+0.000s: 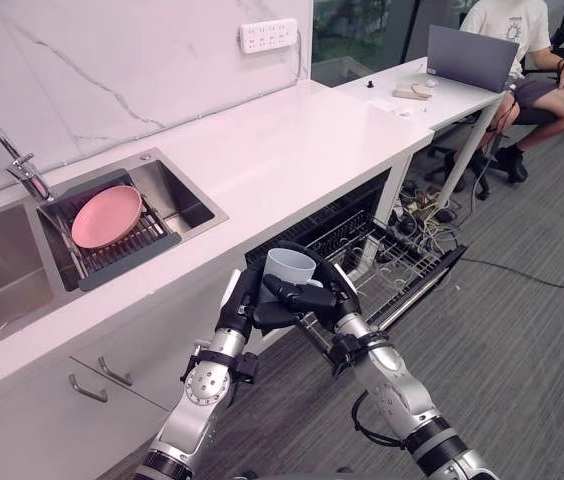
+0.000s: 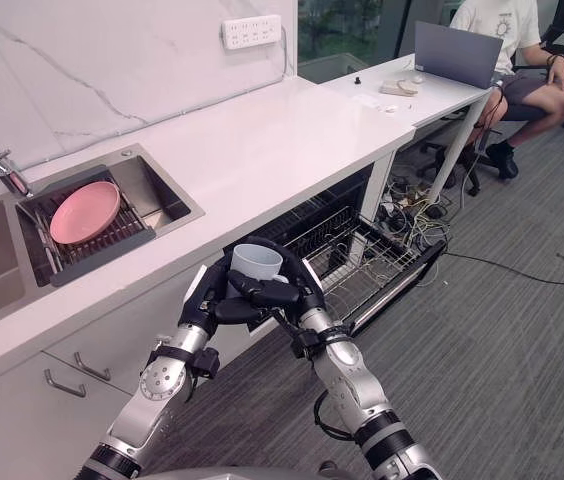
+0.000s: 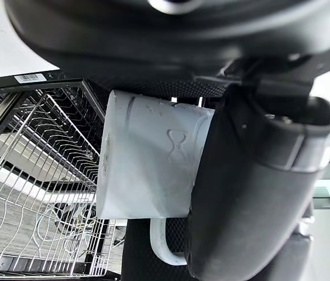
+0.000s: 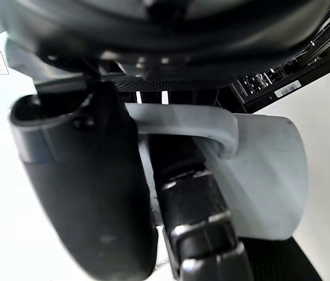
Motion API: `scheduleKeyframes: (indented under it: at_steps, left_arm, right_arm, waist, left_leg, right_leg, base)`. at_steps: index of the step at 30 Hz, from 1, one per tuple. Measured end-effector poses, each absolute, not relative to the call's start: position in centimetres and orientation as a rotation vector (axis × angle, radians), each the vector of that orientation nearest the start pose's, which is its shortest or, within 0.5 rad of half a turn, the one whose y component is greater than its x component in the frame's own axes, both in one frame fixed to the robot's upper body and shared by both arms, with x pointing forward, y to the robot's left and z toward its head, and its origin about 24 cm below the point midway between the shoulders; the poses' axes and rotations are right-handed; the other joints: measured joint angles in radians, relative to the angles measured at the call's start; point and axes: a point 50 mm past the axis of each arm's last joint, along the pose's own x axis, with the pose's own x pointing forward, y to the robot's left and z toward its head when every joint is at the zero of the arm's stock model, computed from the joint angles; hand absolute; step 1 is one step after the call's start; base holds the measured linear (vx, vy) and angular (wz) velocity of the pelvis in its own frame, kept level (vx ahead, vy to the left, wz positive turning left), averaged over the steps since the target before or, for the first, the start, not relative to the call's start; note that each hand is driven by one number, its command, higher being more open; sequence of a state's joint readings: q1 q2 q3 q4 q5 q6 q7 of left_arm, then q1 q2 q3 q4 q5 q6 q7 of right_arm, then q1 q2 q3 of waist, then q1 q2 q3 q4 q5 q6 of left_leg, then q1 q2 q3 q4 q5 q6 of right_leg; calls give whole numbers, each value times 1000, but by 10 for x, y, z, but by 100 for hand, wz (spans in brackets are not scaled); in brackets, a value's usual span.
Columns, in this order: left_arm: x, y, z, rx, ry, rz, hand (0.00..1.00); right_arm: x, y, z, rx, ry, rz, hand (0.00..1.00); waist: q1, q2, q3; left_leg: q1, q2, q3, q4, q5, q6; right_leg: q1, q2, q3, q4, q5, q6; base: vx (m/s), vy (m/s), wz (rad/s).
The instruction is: Walk over to the sink, pick up the cup, carry it to the dishwasher, place the cup inside the dishwasher, then close the dishwasher door
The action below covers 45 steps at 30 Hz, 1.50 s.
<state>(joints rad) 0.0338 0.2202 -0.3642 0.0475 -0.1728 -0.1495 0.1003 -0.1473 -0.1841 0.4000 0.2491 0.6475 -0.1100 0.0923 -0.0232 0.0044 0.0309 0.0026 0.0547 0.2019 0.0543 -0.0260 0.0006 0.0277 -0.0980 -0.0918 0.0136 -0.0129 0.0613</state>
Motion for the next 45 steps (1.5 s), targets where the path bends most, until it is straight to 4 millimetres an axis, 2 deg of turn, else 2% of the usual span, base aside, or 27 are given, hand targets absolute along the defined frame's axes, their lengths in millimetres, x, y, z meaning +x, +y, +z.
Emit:
scheduleKeyframes:
  at_steps: [9,15,22,28,37,43,45]
  left_arm:
    - [234,113,36,23,-53,-253,90]
    - [237,112,42,-30,-84,-192,90]
    - [235,110,37,-61,-71,-106,90]
    - [234,111,30,-23,-50,-75,90]
    - [238,102,24,38,-29,-37,90]
    - [236,96,22,48,-22,-34,90]
    - [230,104,16,46,-5,21,90]
  right_arm:
    - [268,-102,32,368,53,388,30]
    - [271,-96,43,261,-27,369,30]
    - [269,-83,46,84,-76,328,30]
    - [265,-75,42,3,-72,270,30]
    - [264,-76,45,-164,-136,177,30]
    - [264,-82,46,-260,-165,77,30]
    - [268,-107,46,-277,-153,-100,30]
  waist:
    - [8,-12,-5]
    - [8,-17,-1]
    - [7,-20,12]
    - [7,-19,33]
    - [0,-17,56]
    - [-8,-12,60]
    - [-5,-10,62]
  left_leg:
    - [0,0,-1,-1,0,0]
    - [6,-4,-21,-42,25,2]
    - [-2,-14,-58,-104,60,4]
    - [-22,-28,-82,-118,70,7]
    - [-23,-44,-101,-118,66,9]
    - [-22,-48,-101,-118,64,10]
    - [-20,-48,-101,-118,63,10]
  right_leg:
    - [1,0,0,0,1,0]
    - [1,0,-23,0,0,1]
    - [-13,-4,-63,0,-7,8]
    - [-28,-17,-81,0,-15,18]
    - [-22,-40,-76,4,-20,25]
    - [-21,-43,-74,4,-21,27]
    - [-19,-43,-74,4,-21,27]
  base:
    - [0,0,0]
    - [-14,-8,10]
    - [-13,-9,18]
    - [27,10,14]
    - [24,22,8]
    - [0,0,0]
    - [0,0,0]
